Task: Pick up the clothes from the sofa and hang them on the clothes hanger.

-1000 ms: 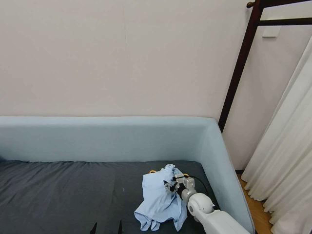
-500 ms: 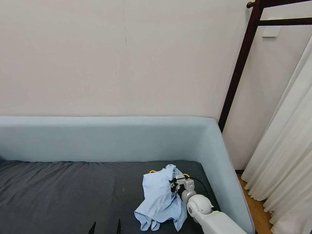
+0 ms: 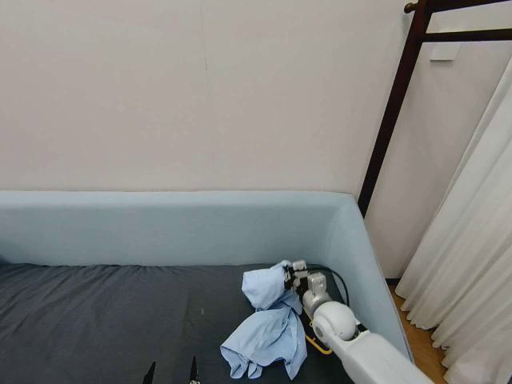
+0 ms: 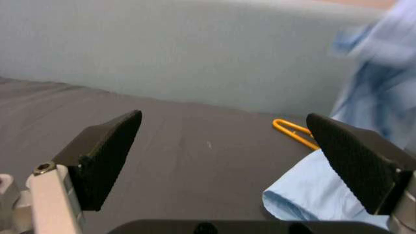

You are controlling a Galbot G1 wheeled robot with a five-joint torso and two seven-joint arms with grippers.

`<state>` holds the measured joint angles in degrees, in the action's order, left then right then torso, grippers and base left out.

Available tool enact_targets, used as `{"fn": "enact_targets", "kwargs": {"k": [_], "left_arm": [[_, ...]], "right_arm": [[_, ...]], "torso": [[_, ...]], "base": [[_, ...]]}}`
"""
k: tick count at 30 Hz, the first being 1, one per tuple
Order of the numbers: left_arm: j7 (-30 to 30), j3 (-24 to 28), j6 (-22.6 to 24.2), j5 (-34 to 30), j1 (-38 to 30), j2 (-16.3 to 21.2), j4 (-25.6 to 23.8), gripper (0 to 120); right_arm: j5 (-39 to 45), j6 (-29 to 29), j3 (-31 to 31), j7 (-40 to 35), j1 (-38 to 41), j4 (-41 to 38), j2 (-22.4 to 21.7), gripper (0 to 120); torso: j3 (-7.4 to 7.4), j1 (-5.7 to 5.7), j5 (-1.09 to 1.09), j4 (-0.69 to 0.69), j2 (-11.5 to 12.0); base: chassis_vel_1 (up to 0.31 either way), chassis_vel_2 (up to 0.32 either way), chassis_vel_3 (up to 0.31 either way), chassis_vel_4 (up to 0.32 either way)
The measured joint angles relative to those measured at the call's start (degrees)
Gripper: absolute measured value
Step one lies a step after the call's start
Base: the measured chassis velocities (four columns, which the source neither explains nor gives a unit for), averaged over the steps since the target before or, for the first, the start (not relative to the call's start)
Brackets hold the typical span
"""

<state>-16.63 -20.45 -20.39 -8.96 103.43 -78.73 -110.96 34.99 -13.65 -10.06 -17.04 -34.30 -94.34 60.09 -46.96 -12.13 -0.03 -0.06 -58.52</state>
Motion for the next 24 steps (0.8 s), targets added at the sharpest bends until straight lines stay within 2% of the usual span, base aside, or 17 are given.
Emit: {"fn": "enact_targets", "kwargs": {"k": [3,4,8,9,13,14,18,20,24], "left_arm": [[-0.05,0.52,0.01,-0.02,-0.42,-0.03,0.01,100],[-0.05,0.52,0.01,-0.02,-0.42,-0.03,0.01,100],[-0.06,1.13,0.04,0.01,-0.72,-0.14,-0.1,100],[-0.06,1.13,0.04,0.01,-0.72,-0.14,-0.1,100],[-0.07,1.29,0.13,0.02,-1.11,-0.1,-0.87,100],[-0.07,1.29,0.13,0.02,-1.11,-0.1,-0.87,100],[-0.09,1.02,0.27,-0.01,-0.98,0.1,-1.79,100],[-0.11,0.97,0.29,-0.01,-0.87,0.17,-2.0,100],[-0.13,0.9,0.3,-0.01,-0.66,0.55,-2.65,100]], "right_arm": [[5.74,-2.21,-0.39,-1.91,5.25,-8.55,-5.13,0],[5.74,-2.21,-0.39,-1.91,5.25,-8.55,-5.13,0],[14.37,-4.76,-0.51,-3.36,14.47,-16.06,-10.77,0],[14.37,-4.76,-0.51,-3.36,14.47,-16.06,-10.77,0],[24.28,-6.61,-0.68,-5.35,27.09,-19.08,-15.5,0],[24.28,-6.61,-0.68,-5.35,27.09,-19.08,-15.5,0],[30.45,-7.45,-0.93,-6.37,36.17,-19.94,-17.71,0],[31.93,-7.79,-0.86,-6.96,37.56,-20.33,-18.27,0],[42.49,-9.02,1.65,-11.57,39.42,-24.13,-20.92,0]], "torso": [[-0.01,0.0,0.04,0.0,0.0],[-0.01,0.0,0.04,0.0,0.0],[-0.01,0.0,0.02,-0.01,0.0],[-0.01,0.0,0.02,-0.01,0.0],[-0.01,0.0,0.01,0.0,0.0],[-0.01,0.0,0.01,0.0,0.0],[0.0,0.0,0.01,0.0,0.0],[-0.01,0.0,0.0,0.01,0.01],[-0.01,0.0,0.02,-0.01,0.0]], "base": [[0.0,0.0,0.0,0.0],[0.0,0.0,0.0,0.0],[0.0,0.0,0.0,0.0],[0.0,0.0,0.0,0.0],[0.0,0.0,0.0,0.0],[0.0,0.0,0.0,0.0],[0.0,0.0,0.0,0.0],[0.0,0.0,0.0,0.0],[0.0,0.0,0.0,0.0]]}}
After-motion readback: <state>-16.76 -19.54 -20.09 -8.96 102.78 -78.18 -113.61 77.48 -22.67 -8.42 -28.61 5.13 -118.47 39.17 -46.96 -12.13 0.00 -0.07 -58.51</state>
